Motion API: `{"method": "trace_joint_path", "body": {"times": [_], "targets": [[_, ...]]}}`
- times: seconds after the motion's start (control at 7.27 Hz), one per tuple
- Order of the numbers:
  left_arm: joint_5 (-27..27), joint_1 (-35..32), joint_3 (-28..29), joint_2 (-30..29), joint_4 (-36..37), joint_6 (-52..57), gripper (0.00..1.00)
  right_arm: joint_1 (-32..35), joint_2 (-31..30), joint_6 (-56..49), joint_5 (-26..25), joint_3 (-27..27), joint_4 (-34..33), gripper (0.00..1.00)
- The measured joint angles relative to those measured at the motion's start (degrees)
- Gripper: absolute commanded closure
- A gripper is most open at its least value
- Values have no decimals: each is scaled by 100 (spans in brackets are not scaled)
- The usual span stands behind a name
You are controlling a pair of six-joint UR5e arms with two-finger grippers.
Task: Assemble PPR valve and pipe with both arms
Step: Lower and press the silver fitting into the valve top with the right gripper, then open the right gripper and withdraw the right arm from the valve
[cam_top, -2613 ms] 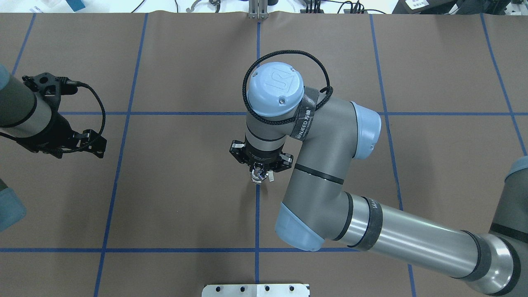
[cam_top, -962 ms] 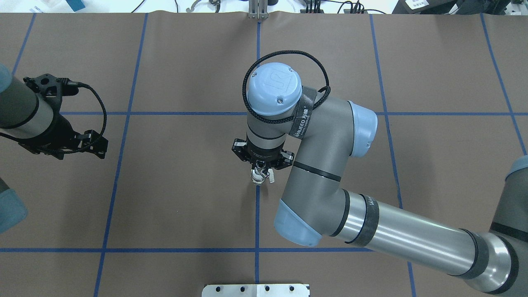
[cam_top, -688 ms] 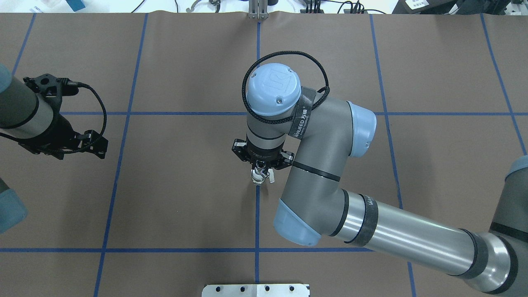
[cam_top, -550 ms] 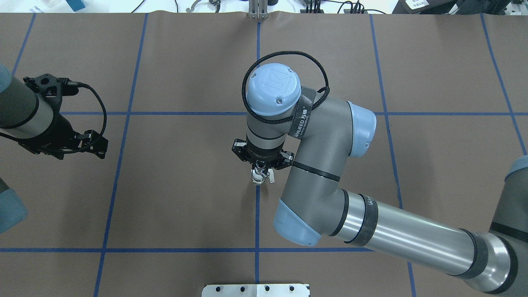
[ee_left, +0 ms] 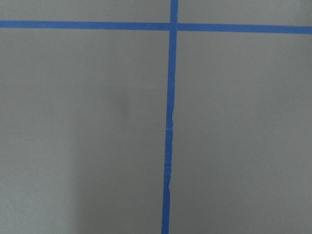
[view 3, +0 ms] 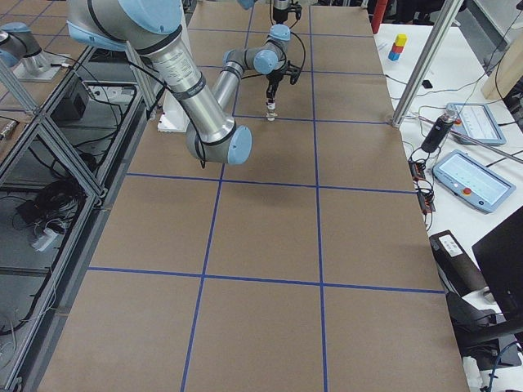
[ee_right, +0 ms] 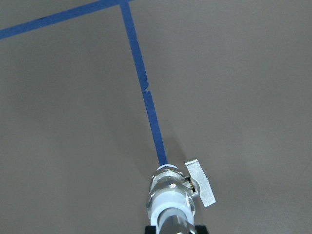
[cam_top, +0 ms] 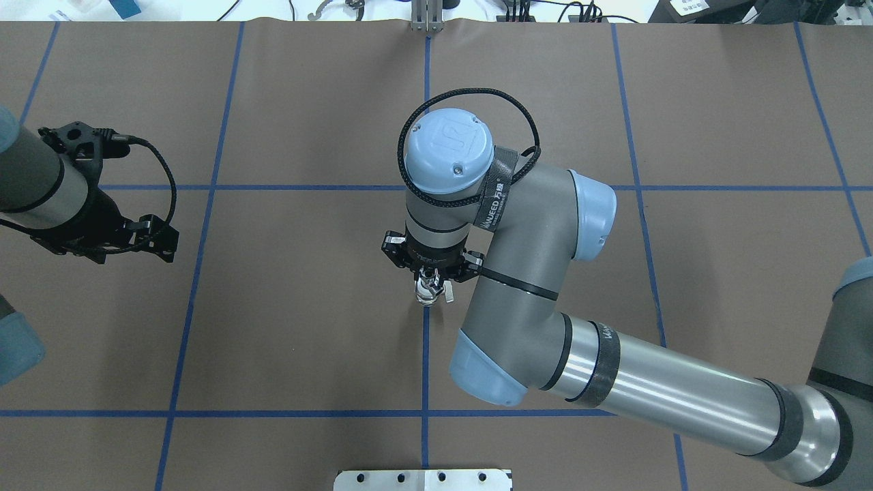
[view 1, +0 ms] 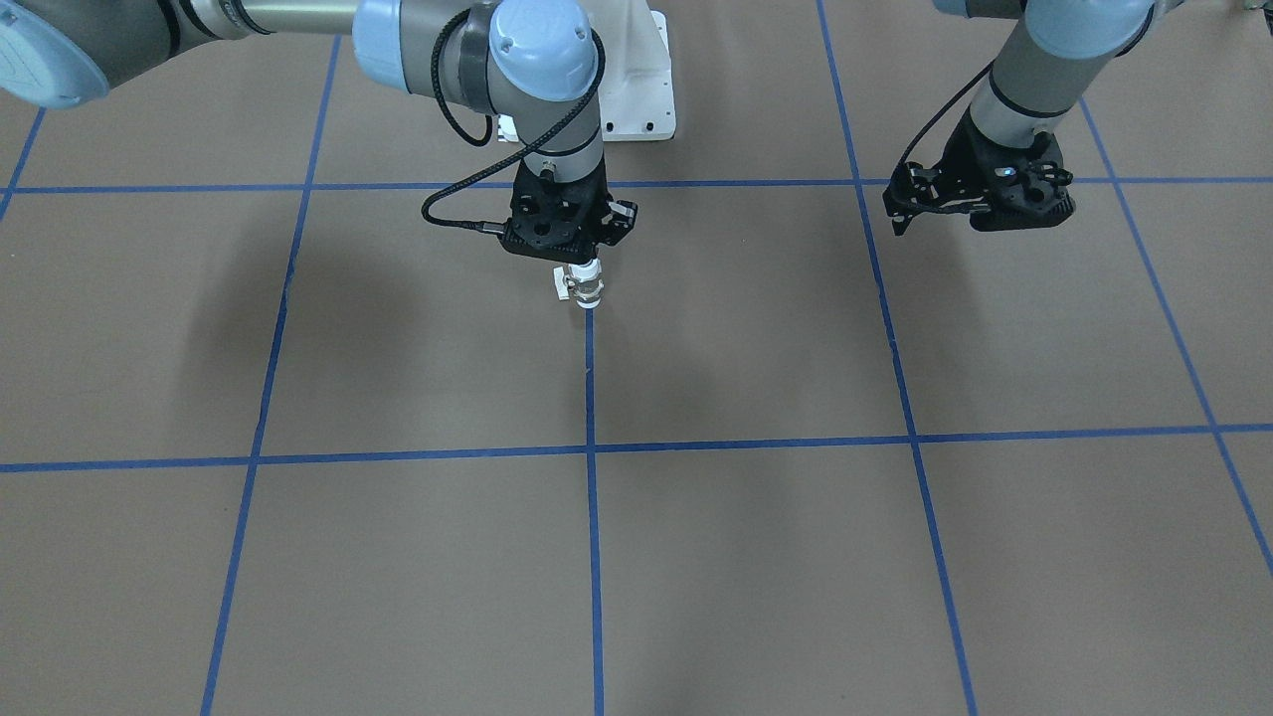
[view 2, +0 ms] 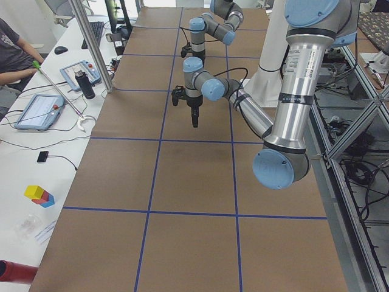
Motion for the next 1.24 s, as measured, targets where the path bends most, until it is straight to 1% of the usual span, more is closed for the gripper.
{"method": "trace_joint_path", "body": {"times": [0.41, 0.55, 0.69, 0.83, 0.96, 1.1, 1.24], "targets": [[0, 0, -19, 0, 3, -9, 0, 0, 1, 13, -8, 4, -2, 1], [-2, -4, -45, 0, 6, -18, 0, 28, -9, 14, -8, 100, -4, 1], [-8, -18, -124, 20, 6, 0, 0, 122, -91, 7, 0, 375, -15, 1], [-14, -42, -236, 62, 4, 114, 0, 284, -357, -29, 20, 822, -33, 1], [-18, -159, -308, 94, 15, 430, 0, 524, -846, -244, 47, 1384, -42, 1], [-92, -433, -332, 184, 25, 928, 0, 831, -1426, -706, 94, 1892, -45, 1], [-299, -824, -309, 384, 22, 1575, 0, 1153, -2000, -1240, 172, 2273, -41, 1]]}}
